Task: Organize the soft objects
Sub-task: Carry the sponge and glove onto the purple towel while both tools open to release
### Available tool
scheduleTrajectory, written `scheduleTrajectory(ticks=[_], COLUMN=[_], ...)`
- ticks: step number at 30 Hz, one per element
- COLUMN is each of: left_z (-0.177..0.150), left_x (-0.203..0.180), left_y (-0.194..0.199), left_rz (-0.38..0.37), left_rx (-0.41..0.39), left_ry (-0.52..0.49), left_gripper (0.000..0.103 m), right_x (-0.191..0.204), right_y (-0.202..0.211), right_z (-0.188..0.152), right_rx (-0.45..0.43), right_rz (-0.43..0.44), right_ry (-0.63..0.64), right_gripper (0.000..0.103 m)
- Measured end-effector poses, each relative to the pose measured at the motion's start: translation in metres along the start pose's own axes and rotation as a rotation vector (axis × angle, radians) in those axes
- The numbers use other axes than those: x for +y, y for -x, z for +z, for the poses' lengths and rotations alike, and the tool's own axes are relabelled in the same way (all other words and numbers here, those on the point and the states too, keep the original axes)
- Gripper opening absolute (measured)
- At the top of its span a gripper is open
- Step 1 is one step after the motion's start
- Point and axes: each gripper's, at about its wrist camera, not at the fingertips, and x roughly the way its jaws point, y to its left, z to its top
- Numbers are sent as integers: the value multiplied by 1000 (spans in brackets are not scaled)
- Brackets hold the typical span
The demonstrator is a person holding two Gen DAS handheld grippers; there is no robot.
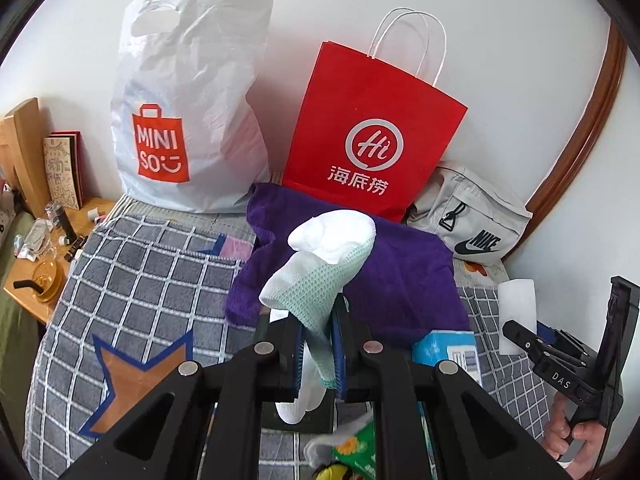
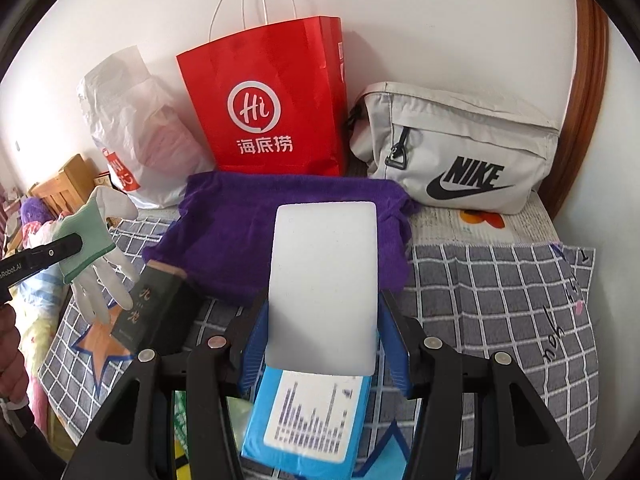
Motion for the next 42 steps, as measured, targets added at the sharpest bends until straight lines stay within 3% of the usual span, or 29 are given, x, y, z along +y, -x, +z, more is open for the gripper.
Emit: scheduleTrajectory(ticks=[9,17,22,28,40,42], left_z=[47,67,75,74,73,71], left_x=[-9,-13,-8,-1,5,4], left_y=[-37,-97,-134,-171,-199,-203], left_rz=[-17,-21,-46,-26,-40,-37], left_rx=[6,81,124,180,218,237], left_ry=[-12,-9,21,34,51,51], left_gripper=[12,12,12,12,13,18], right_x=[4,1,0,-8,-13,-14], right_y=[-44,-92,-129,-171,-195,-194], right_z=[38,60,63,58,49,49], right_rx=[14,56,110,218,268,268], right_rz=[-2,3,14,10,47,55], right_ry=[9,42,59,59,43,41], right_gripper=[51,52,52,52,56,60])
